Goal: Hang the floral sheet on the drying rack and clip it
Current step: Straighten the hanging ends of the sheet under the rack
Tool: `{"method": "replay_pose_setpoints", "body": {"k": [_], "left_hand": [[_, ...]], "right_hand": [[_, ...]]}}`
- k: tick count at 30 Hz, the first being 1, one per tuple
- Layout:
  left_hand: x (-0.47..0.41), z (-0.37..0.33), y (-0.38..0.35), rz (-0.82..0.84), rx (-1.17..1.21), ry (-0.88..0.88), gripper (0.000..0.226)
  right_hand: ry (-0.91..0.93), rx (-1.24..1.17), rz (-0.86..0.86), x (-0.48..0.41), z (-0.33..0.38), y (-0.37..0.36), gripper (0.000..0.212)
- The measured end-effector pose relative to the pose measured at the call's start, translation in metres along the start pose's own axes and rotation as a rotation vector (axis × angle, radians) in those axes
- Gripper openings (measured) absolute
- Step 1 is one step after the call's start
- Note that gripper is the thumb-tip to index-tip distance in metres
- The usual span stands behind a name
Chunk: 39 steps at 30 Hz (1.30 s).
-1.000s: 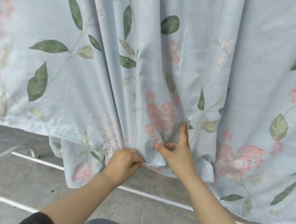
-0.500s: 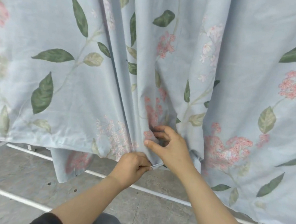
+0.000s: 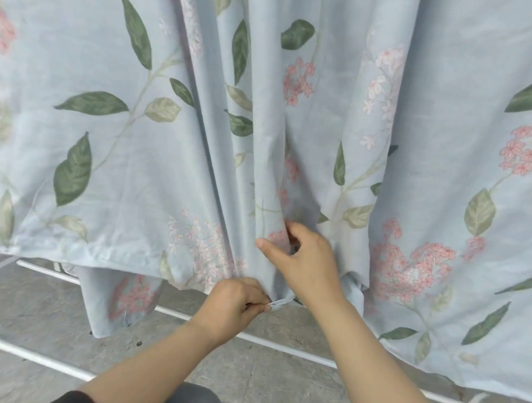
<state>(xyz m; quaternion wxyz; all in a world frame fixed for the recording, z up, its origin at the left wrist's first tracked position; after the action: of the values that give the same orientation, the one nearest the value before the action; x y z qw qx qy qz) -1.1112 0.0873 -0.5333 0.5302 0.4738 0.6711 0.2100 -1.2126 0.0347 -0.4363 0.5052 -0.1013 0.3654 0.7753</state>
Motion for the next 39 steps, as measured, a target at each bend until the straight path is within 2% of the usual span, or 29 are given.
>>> {"method": "replay_pose_setpoints", "body": {"k": [3, 5, 8, 11, 14, 18, 19, 20, 22, 24, 27, 33, 39], "left_hand": [[0.005, 0.002, 0.004, 0.006, -0.007, -0.002, 0.008], [0.012, 0.010, 0.013, 0.011, -0.061, -0.015, 0.009], [0.022, 0.024, 0.039, -0.008, -0.199, -0.049, 0.032], [0.027, 0.030, 0.084, -0.139, -0.323, -0.078, 0.042], [0.033, 0.037, 0.123, -0.222, -0.638, -0.148, 0.059], [0.046, 0.075, 0.151, -0.158, -0.907, -0.056, 0.085], [0.049, 0.085, 0.154, -0.154, -0.935, -0.044, 0.082], [0.051, 0.092, 0.155, -0.173, -0.952, -0.052, 0.070], [0.053, 0.099, 0.160, -0.253, -0.939, -0.072, 0.034], [0.050, 0.102, 0.163, -0.280, -0.895, -0.054, 0.017], [0.043, 0.104, 0.159, -0.206, -0.765, 0.035, 0.021], [0.035, 0.102, 0.119, -0.083, -0.402, 0.265, 0.004], [0.027, 0.083, 0.066, -0.100, -0.113, 0.355, 0.005]], "right_hand": [[0.009, 0.131, -0.114, -0.009, -0.006, 0.010, 0.048], [-0.009, 0.209, -0.152, -0.010, -0.014, 0.020, 0.051], [-0.036, 0.237, -0.204, -0.010, -0.027, 0.032, 0.051], [-0.068, 0.267, -0.224, -0.013, -0.030, 0.032, 0.051], [-0.093, 0.281, -0.240, -0.015, -0.034, 0.030, 0.050], [-0.088, 0.286, -0.250, -0.016, -0.036, 0.030, 0.044], [-0.083, 0.284, -0.248, -0.016, -0.035, 0.028, 0.045], [-0.078, 0.285, -0.246, -0.015, -0.034, 0.026, 0.046], [-0.070, 0.292, -0.242, -0.013, -0.031, 0.021, 0.050], [-0.062, 0.297, -0.238, -0.012, -0.029, 0.018, 0.051], [-0.050, 0.298, -0.246, -0.012, -0.029, 0.019, 0.053], [-0.070, 0.309, -0.253, -0.012, -0.034, 0.024, 0.050], [-0.108, 0.305, -0.303, -0.016, -0.043, 0.040, 0.045]]}}
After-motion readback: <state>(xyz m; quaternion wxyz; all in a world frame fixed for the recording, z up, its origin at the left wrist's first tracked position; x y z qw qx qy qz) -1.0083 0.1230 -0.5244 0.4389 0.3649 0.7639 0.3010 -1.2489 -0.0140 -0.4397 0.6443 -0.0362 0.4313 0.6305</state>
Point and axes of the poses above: each hand's wrist, its own x-axis away from the middle knuckle, its own y-axis out of the back of the hand, z = x × y, the point moved 6 cm from there along -x, towards the middle knuckle, and after that the axes turned 11 degrees about -x, right-handed, at the moved point
